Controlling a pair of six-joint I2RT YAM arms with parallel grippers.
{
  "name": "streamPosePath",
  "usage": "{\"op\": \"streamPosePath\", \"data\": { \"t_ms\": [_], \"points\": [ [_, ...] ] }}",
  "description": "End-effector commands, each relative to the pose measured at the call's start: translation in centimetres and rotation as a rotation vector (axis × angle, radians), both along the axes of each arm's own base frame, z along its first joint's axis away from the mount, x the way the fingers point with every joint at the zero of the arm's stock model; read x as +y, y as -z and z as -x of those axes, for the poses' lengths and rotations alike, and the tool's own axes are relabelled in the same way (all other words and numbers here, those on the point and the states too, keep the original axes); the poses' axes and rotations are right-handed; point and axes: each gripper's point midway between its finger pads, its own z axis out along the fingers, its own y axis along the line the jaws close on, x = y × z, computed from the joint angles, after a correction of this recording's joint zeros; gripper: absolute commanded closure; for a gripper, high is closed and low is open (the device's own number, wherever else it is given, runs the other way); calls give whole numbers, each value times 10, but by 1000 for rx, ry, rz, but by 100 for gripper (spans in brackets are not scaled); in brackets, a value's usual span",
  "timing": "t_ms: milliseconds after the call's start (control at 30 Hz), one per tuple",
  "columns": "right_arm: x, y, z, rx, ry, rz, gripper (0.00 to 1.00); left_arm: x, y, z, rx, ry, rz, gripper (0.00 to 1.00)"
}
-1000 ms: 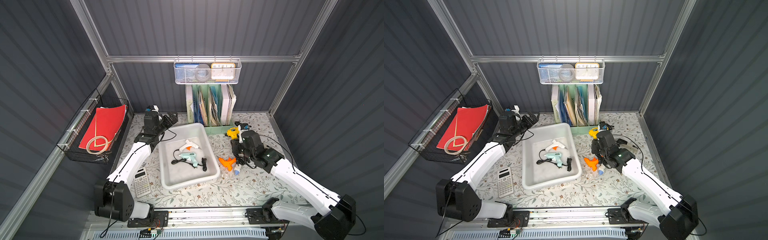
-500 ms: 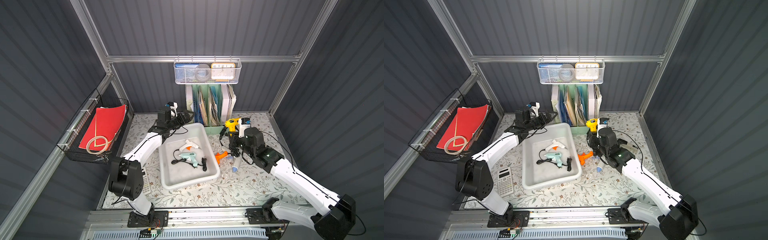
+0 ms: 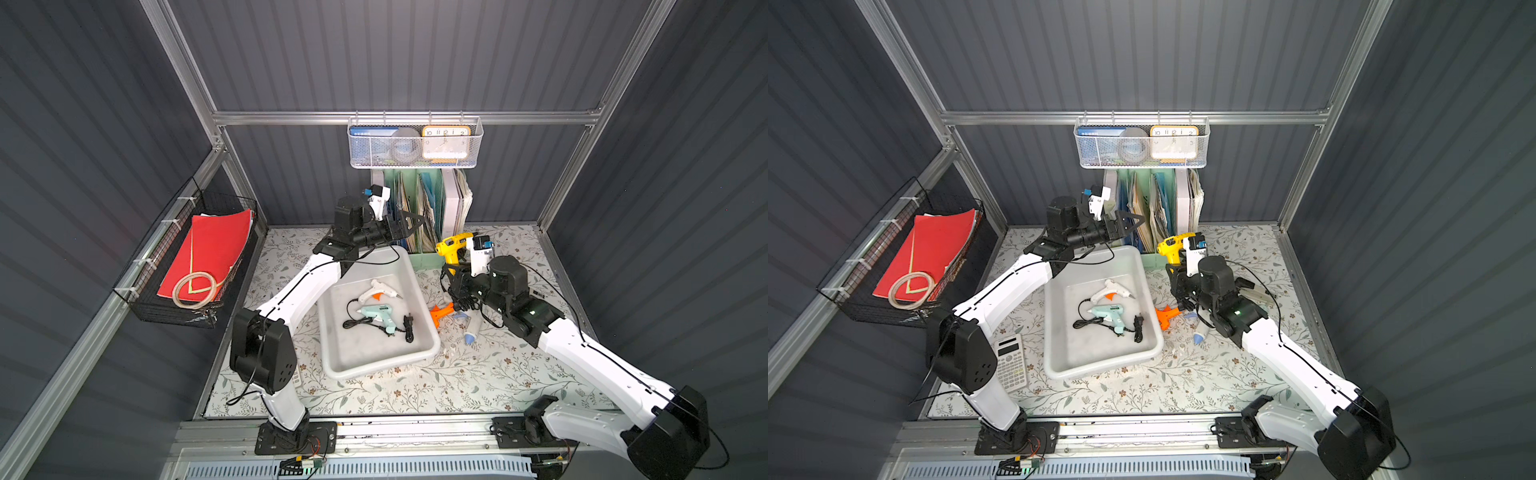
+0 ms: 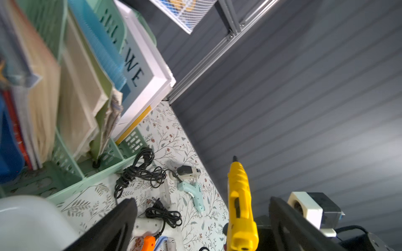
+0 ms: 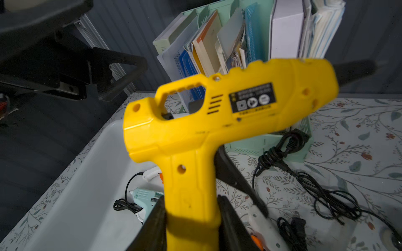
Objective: Put the hot melt glue gun into the storage box
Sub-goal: Pick up the hot melt adhesive gun from the center of the board.
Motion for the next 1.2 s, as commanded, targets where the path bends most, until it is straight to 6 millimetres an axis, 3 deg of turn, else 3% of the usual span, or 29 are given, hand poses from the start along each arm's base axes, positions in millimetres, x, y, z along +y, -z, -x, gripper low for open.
{"op": "streamPosePath", "data": {
  "t_ms": [0, 133, 333, 567, 667, 900, 967, 1100, 1167],
  "points": [
    [16, -14, -2, -87, -77, -11, 100, -20, 15, 14, 14, 111, -57, 0],
    [23, -14, -3, -106, -101, 10, 100, -38, 29, 23, 48, 171, -120, 0],
    [28, -17, -2, -129, -114, 36, 100, -44, 45, 27, 93, 192, -159, 0],
    [30, -17, -2, -136, -118, 50, 100, -50, 58, 39, 135, 242, -192, 12],
    [30, -17, -3, -138, -116, 54, 100, -51, 57, 47, 134, 271, -189, 20],
    [30, -20, -4, -134, -108, 61, 100, -53, 55, 57, 130, 316, -173, 19],
    [30, -21, -4, -134, -107, 58, 100, -53, 55, 58, 133, 317, -177, 28],
    [32, -26, -4, -141, -113, 59, 100, -52, 55, 59, 138, 317, -178, 58],
    [35, -17, -9, -115, -117, 78, 100, -52, 56, 61, 146, 323, -178, 72]
  ]
}}
